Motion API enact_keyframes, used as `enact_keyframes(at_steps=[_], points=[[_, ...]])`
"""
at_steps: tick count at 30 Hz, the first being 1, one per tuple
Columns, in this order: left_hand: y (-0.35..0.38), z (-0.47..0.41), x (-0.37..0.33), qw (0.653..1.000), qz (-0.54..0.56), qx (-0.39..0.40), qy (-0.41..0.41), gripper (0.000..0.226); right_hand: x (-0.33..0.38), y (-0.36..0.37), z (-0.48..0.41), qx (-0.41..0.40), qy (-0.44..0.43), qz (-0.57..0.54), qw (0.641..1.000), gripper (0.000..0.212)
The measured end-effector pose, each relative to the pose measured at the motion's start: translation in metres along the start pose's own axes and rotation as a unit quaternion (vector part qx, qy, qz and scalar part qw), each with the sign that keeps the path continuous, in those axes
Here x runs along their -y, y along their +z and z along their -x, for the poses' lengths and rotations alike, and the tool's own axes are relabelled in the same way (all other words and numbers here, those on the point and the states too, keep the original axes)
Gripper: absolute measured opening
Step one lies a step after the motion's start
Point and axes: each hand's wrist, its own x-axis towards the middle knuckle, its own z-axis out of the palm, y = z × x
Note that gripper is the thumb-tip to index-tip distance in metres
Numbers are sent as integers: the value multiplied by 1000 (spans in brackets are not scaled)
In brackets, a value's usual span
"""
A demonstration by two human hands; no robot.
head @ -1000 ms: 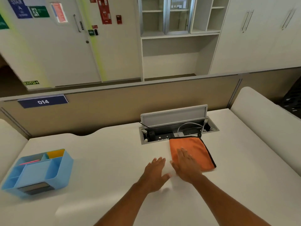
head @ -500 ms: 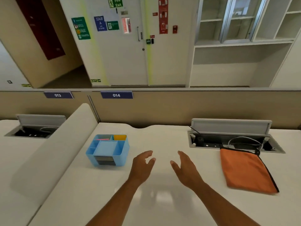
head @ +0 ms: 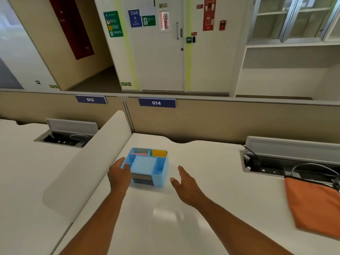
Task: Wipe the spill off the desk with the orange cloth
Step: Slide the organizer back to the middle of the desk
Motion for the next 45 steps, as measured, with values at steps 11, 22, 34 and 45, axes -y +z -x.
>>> enact_keyframes(at_steps=[11, 22, 34, 45], points=[[2, -55, 48, 986, 67, 97, -115, 19, 23, 47, -45, 54, 81, -156, 983, 60], [19, -43, 33, 992, 62, 97, -59, 24, -3, 51, -59, 32, 79, -237, 968, 63], [120, 29, -28, 987, 70, 140, -44, 12, -79, -50, -14, -91, 61, -237, 965, 55], [194, 93, -66, 981, 48, 183, -36, 12, -153, -102, 19, -159, 85, -249, 951, 53]])
